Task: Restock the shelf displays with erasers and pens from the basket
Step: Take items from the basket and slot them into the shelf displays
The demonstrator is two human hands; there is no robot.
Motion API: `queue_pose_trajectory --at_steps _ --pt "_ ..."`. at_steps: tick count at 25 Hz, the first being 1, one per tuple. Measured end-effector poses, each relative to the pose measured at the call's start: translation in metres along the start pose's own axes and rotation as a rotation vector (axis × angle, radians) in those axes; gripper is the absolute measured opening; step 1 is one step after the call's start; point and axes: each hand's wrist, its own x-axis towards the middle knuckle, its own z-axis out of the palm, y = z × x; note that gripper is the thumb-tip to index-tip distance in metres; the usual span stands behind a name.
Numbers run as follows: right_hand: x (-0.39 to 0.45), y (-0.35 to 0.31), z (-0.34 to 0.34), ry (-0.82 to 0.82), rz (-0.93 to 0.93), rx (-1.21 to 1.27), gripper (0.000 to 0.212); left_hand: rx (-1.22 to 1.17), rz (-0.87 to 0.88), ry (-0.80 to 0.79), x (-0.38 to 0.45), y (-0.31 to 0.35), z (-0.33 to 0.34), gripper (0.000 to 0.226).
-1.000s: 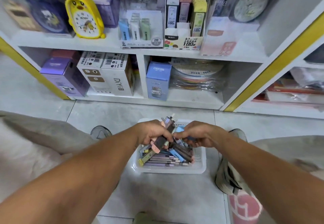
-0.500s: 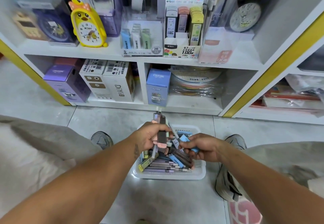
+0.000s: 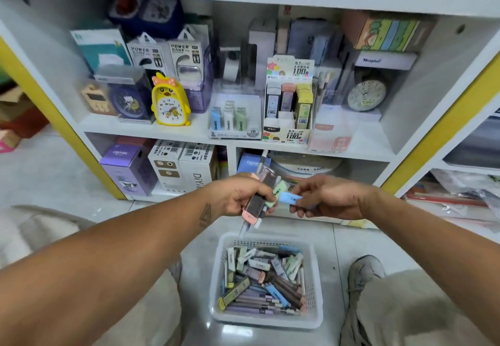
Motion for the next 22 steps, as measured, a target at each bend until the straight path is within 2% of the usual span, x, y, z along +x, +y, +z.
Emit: queue_pose_trajectory --at_steps 3,7,14,19,22 --pt "-0.016 -0.057 -0.006 0.169 -0.201 -0.04 0.018 0.007 0.047 -0.05 -0.023 0.043 -0.004 0.006" --pt "-0.025 -0.112 -0.002 0.328 -0.413 -0.13 0.021 -0.032 0.122 0.006 -0.049 0.097 -0.017 0.009" --pt "0.007 -0.158 0.006 0.307 -0.45 0.08 0.016 -0.226 0.225 0.147 -0.06 0.155 -0.059 0.005" --pt "0.043 -0.182 0.013 0.371 -0.482 -0.009 0.012 -0.273 0.219 0.18 -0.051 0.163 -0.084 0.006" --pt "0.07 -0.189 0.02 0.483 -0.624 -0.173 0.014 -0.291 0.235 0.229 -0.048 0.168 -0.102 0.006"
